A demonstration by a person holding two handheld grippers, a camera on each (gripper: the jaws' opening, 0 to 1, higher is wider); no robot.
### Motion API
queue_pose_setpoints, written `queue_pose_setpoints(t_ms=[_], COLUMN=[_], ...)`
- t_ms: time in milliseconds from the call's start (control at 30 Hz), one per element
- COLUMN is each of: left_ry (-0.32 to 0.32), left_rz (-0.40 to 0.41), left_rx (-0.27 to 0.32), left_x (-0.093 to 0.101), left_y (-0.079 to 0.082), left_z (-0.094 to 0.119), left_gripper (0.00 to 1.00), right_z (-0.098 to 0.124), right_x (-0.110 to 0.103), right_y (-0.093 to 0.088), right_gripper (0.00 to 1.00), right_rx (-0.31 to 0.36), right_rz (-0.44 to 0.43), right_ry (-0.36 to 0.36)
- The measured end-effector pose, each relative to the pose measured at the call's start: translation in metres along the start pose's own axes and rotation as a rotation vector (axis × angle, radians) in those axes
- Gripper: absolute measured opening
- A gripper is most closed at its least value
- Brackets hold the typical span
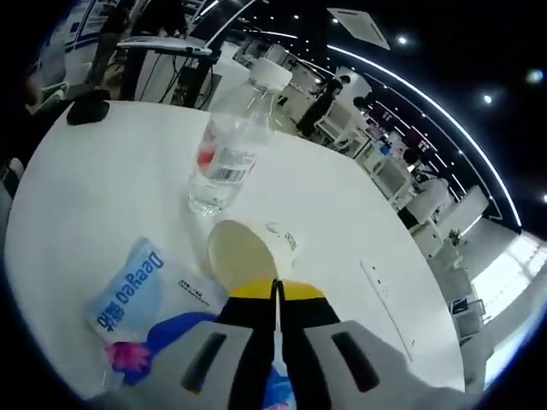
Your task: Arrange the tabletop items into an orderly group along one side of the table until the central work area is clear of visible clutter.
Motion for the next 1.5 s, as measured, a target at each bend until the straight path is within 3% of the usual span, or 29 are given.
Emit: queue_pose_setpoints(t_ms=[400, 667, 900, 1067, 1500], left_ry=[0.017, 0.020, 0.038, 0.034, 0.035], left_rz=[0.011, -0.002, -0.061, -0.091, -0.107], left_rx=[0.013, -0.003, 0.003, 0.002, 0.042], left_x=[-0.004, -0.008, -0.027, -0.032, -0.038], left_y=[0.003, 0.002, 0.010, 0.012, 0.028], left_z=[0.000, -0.002, -0.022, -0.037, -0.076], left_gripper=[0.87, 0.79, 0.70, 0.57, 0.47], right_z=[0.020, 0.041, 0.062, 0.079, 0.120], right_x=[0.003, -0.003, -0.013, -0.022, -0.045], right_y=[0.000, 0.010, 0.020, 0.027, 0.041], right_gripper=[0.00, 0.00, 0.00, 0.00, 0.00], right_rx=[0.018, 0.055, 0.087, 0.107, 0.132], right_rz=[-0.082, -0.129, -0.146, -0.160, -0.252], right_ry=[0.006, 0.027, 0.046, 0.061, 0.082])
Point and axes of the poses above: the point that each gripper's makers call its tool centre point, and the gripper's own axes: z roughly backward along the fingers, x roughly to its right, y roughly out of its top, the point moved 3 cm from there along z, roughly backward along the fingers, and after that the axes turned 9 degrees about y, right-handed, at the moved point
